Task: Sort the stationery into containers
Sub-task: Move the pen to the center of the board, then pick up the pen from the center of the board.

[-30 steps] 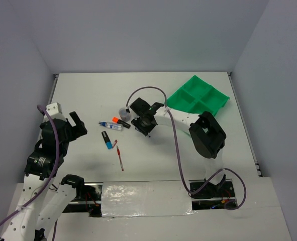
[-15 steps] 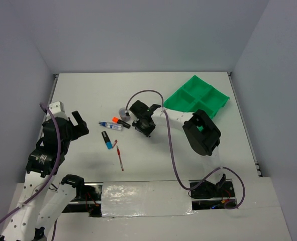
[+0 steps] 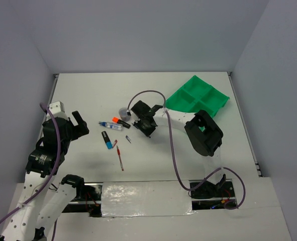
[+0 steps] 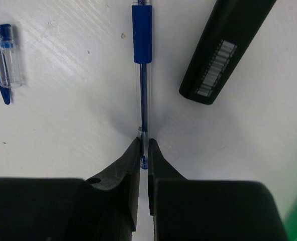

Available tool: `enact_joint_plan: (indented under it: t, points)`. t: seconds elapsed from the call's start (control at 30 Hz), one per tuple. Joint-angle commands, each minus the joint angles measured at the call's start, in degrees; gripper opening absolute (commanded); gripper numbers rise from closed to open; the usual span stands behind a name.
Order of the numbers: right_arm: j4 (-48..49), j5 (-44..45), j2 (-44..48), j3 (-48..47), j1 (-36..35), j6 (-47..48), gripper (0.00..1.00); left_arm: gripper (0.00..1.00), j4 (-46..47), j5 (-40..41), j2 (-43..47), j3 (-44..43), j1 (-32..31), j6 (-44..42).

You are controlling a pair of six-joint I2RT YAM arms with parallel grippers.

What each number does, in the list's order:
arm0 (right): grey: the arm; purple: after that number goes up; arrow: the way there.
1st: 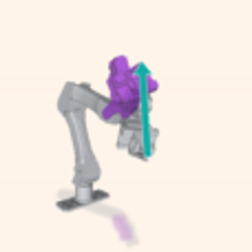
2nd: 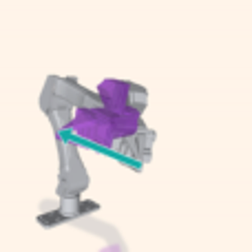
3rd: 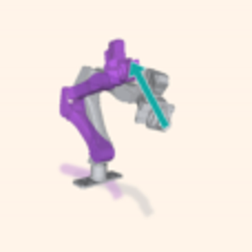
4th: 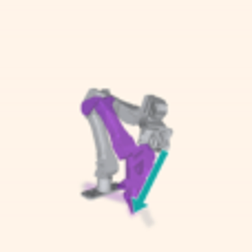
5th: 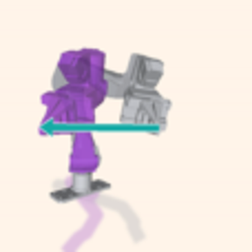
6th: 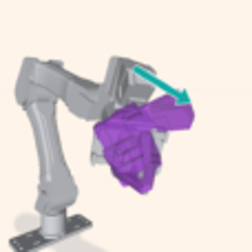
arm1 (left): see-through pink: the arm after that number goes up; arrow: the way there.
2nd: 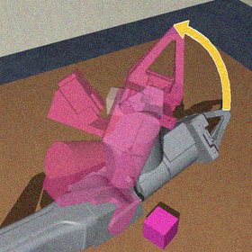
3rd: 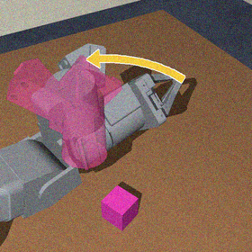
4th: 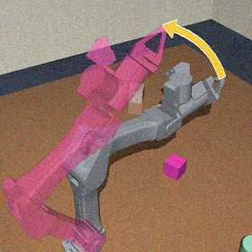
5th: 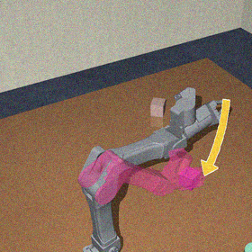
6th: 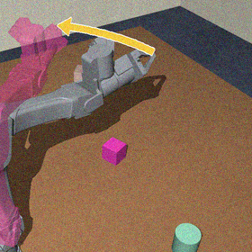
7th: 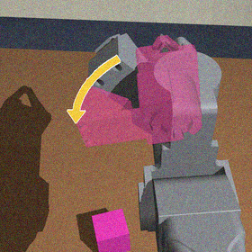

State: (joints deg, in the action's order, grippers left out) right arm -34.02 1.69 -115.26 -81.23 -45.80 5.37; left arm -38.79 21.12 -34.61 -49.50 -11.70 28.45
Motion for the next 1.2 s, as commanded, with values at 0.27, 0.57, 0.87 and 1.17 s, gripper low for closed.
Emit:
enact_joint_plan:
  t: [0.27,0.57,0.87,1.17]
  points:
    - [1.24,2.26,10.75,11.52,-1.21,-8.79,0.0,0.99,2.4,-0.21,1.21,0.19,0.28,-1.29]
    - [1.68,2.52,15.25,20.5,-4.74,-12.22,0.19,0.99,2.4,-0.47,1.21,0.19,0.28,-1.38]
    - [1.15,3.14,10.68,13.13,-4.74,-9.5,0.46,0.99,2.4,-0.29,1.65,0.28,0.1,-1.29]
    - [0.36,1.48,6.02,6.97,-1.32,-7.04,0.44,0.99,2.31,-0.3,1.56,0.28,-0.16,-1.2]
